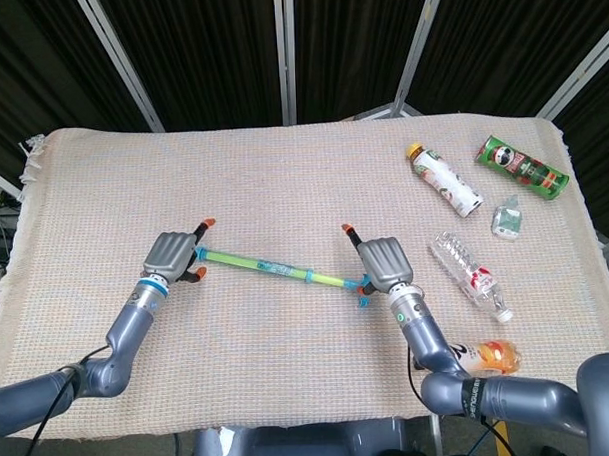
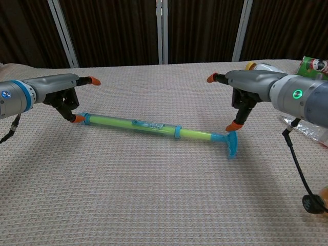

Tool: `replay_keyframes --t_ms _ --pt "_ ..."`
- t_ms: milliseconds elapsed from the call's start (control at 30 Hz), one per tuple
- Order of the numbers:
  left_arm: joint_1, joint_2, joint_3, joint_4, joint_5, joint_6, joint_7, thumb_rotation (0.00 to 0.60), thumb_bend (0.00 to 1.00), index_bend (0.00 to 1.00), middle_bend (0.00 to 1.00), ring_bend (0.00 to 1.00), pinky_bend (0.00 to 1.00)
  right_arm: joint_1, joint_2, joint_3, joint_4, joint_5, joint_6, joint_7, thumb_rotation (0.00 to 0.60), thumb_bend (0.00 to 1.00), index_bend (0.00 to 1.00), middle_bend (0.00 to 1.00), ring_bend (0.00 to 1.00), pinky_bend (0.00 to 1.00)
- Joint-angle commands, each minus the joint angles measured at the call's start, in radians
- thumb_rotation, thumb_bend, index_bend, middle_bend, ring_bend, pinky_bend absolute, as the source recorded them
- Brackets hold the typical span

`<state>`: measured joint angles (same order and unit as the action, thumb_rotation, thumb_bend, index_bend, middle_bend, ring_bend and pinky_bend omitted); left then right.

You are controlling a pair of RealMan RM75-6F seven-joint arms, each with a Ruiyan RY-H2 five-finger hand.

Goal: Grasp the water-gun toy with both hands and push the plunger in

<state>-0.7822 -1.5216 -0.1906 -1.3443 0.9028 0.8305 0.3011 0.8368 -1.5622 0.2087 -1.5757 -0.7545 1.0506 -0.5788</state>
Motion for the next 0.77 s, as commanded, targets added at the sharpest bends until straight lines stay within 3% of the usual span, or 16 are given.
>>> replay_keyframes --t_ms 33,267,367,400,433,533,600,633,667,700,767 --pt "0.038 0.042 0.008 -0.025 0.041 0.055 -0.030 0.600 0.45 0.00 0.92 0.78 0.93 -0.047 0.075 -0.030 -0.059 -0.075 0.043 0.030 0.600 0.00 0.00 1.00 1.00 1.00" --pt "0.196 0.184 0.050 -0.155 0.283 0.282 -0.233 0.600 0.44 0.01 0.89 0.75 0.89 -0.193 0.264 -0.099 -0.158 -0.306 0.157 0.200 0.600 0.00 0.00 0.95 0.99 1.00" --pt "0.260 0.232 0.081 -0.203 0.355 0.371 -0.277 0.600 0.34 0.00 0.72 0.60 0.69 -0.255 0.322 -0.127 -0.165 -0.408 0.220 0.284 0.600 0.00 0.01 0.85 0.90 0.99" --pt "0.279 0.247 0.091 -0.221 0.373 0.397 -0.282 0.600 0.27 0.00 0.61 0.50 0.58 -0.273 0.338 -0.136 -0.166 -0.439 0.238 0.310 0.600 0.00 0.02 0.79 0.84 0.96" --pt "0.292 0.257 0.098 -0.234 0.385 0.414 -0.285 0.600 0.20 0.00 0.50 0.40 0.46 -0.287 0.349 -0.143 -0.167 -0.457 0.252 0.327 0.600 0.00 0.02 0.73 0.80 0.91" --pt "0.354 0.301 0.130 -0.296 0.428 0.491 -0.288 0.600 0.04 0.00 0.23 0.13 0.19 -0.348 0.394 -0.174 -0.165 -0.532 0.313 0.390 0.600 0.00 0.02 0.46 0.54 0.57" --pt "0.386 0.326 0.151 -0.331 0.445 0.522 -0.276 0.600 0.00 0.00 0.08 0.03 0.06 -0.379 0.413 -0.193 -0.159 -0.568 0.342 0.415 0.600 0.00 0.01 0.26 0.29 0.31" --pt "0.404 0.341 0.165 -0.351 0.454 0.538 -0.267 0.600 0.00 0.00 0.05 0.01 0.04 -0.397 0.422 -0.204 -0.156 -0.586 0.357 0.426 0.600 0.00 0.00 0.15 0.15 0.16" --pt "0.416 0.351 0.174 -0.365 0.458 0.547 -0.259 0.600 0.00 0.00 0.01 0.00 0.01 -0.409 0.427 -0.211 -0.153 -0.596 0.366 0.433 0.600 0.00 0.00 0.08 0.07 0.08" --pt "0.433 0.365 0.187 -0.384 0.462 0.559 -0.249 0.600 0.00 0.00 0.00 0.00 0.00 -0.425 0.433 -0.221 -0.149 -0.610 0.378 0.444 0.600 0.00 0.00 0.02 0.01 0.02" --pt "0.464 0.385 0.207 -0.415 0.473 0.583 -0.234 0.600 0.00 0.00 0.00 0.00 0.00 -0.456 0.441 -0.237 -0.138 -0.634 0.401 0.458 0.600 0.00 0.00 0.00 0.00 0.00"
